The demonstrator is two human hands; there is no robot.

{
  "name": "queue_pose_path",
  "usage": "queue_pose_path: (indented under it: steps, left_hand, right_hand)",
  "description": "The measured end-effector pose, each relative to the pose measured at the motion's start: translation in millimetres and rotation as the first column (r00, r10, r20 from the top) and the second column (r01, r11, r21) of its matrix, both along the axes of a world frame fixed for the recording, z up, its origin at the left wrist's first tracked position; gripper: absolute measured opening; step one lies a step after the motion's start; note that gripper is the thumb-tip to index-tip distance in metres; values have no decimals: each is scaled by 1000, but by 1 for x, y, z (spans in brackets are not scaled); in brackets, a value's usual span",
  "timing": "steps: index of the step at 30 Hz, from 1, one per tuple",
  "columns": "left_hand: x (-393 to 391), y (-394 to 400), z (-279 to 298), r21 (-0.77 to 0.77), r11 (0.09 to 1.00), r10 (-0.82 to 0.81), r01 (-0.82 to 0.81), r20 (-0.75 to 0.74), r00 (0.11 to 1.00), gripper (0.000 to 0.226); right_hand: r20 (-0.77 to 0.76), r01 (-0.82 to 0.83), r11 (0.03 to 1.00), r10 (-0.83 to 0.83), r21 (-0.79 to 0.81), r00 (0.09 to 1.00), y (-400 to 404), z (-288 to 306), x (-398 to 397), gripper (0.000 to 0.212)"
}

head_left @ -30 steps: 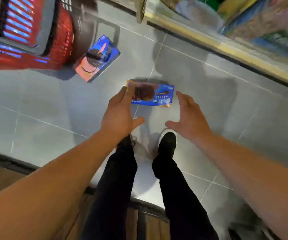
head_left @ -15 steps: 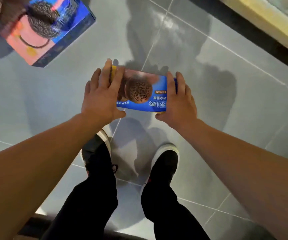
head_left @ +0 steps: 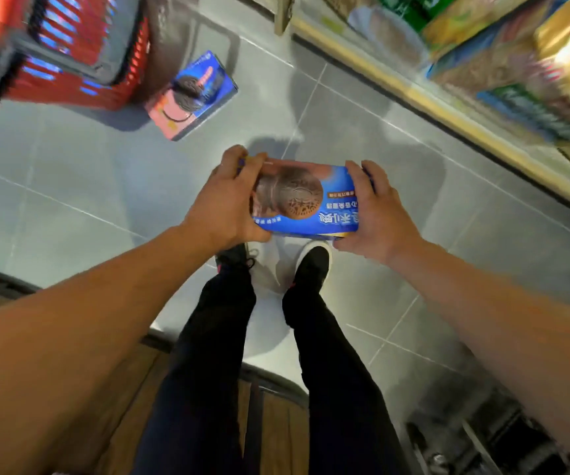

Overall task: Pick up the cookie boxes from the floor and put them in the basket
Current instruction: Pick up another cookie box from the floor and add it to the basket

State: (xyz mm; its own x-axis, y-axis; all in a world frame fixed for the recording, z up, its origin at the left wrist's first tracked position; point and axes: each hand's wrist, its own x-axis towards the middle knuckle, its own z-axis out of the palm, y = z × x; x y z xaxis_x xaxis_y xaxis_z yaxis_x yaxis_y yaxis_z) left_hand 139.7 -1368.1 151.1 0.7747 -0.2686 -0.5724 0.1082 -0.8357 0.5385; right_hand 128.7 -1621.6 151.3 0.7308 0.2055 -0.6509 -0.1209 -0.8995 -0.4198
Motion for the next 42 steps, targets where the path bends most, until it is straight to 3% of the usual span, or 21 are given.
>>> queue_pose_path:
  steps: [5, 7, 9, 13, 17, 20, 23, 27, 31, 34, 39, 42]
  left_hand:
    - [-16, -7, 170, -39, 963, 261, -265, -86, 961, 123]
    - [-18, -11, 214, -53, 922, 359, -383, -252, 899, 88]
    - [-25, -15, 264, -175, 858, 381, -482, -411, 828, 52]
    - [-48, -9, 338, -199, 744, 487, -638, -492, 721, 61]
    - [-77, 9, 387, -182, 675, 558, -715, -509, 655, 61]
    - [-102, 25, 407, -181, 594, 657, -784, -454, 602, 81]
    - [-136, 43, 435, -279, 546, 762, -790, -225, 607, 81]
    - [-169, 62, 457, -357, 623, 743, -696, -7, 669, 97]
    - [-191, 90, 469, -287, 715, 690, -637, 148, 708, 115]
    - [-199, 122, 470, -258, 696, 717, -669, 204, 667, 113]
    - [-212, 198, 475, -279, 620, 783, -733, 175, 596, 114]
    - [-219, 253, 472, -306, 598, 797, -741, 129, 590, 116]
  right_hand:
    - [163, -28, 996, 14, 80, 986, -12, 175, -10, 106]
    - [214, -108, 993, 93, 56, 972, -16, 218, -15, 104]
    - [302, -174, 985, 165, 2, 939, -21, 267, -22, 102]
    - [508, -284, 954, 293, -97, 810, -21, 334, -39, 101]
    - [486, -416, 906, 400, -81, 777, -9, 369, -51, 95]
    - [481, -465, 885, 413, -13, 773, 6, 390, -48, 90]
    - [444, -476, 874, 389, 100, 808, 32, 420, -47, 93]
    - [326, -451, 868, 374, 205, 868, 63, 444, -44, 95]
    - [339, -493, 834, 401, 250, 851, 104, 465, -40, 98]
    - [395, -508, 812, 383, 288, 835, 141, 476, -42, 94]
    - [370, -297, 844, 128, 447, 920, 214, 484, -61, 96]
    - [279, -161, 823, 3, 545, 960, 266, 480, -77, 93]
